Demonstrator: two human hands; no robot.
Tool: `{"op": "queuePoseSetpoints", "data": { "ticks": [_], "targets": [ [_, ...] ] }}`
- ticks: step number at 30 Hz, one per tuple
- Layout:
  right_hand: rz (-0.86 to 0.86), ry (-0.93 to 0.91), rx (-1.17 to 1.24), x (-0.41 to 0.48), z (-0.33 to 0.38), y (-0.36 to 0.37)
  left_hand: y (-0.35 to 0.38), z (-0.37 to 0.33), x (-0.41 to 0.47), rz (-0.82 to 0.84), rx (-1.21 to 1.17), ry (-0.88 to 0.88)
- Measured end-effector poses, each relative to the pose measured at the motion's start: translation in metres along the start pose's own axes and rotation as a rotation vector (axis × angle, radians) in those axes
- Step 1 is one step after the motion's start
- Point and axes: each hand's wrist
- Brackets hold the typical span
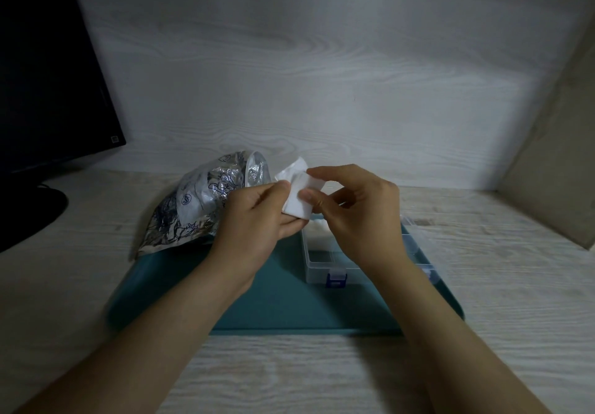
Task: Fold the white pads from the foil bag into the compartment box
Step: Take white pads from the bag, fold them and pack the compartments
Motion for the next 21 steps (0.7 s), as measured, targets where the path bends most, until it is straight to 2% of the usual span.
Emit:
{"op": "queuePoseSetpoints", "data": {
  "ticks": [8, 12, 16, 21],
  "targets": [
    [-0.005, -0.1, -0.015, 0.0, 0.0031, -0.0022, -0.0033, 0.0007, 0.0027, 0.013, 0.001, -0.011],
    [0.085, 0.031, 0.165, -0.0012, 0.0003, -0.0038, -0.0048, 0.0022, 0.0039, 0.059, -0.028, -0.041],
    [0.092, 0.104, 0.349, 0.0002, -0.0002, -0.0042, -0.0033, 0.0003, 0.0038, 0.091, -0.081, -0.065],
    [0.088, 0.149, 0.379, -0.0014, 0.0027, -0.0066, -0.005, 0.0021, 0.0033, 0.172, -0.006, -0.045]
  ]
}}
Point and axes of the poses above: each hand's wrist, its own x-axis towards the middle knuckle, its own y-axis out of the palm, z = x × y, and after that the axes turned 14 degrees about z, right-handed
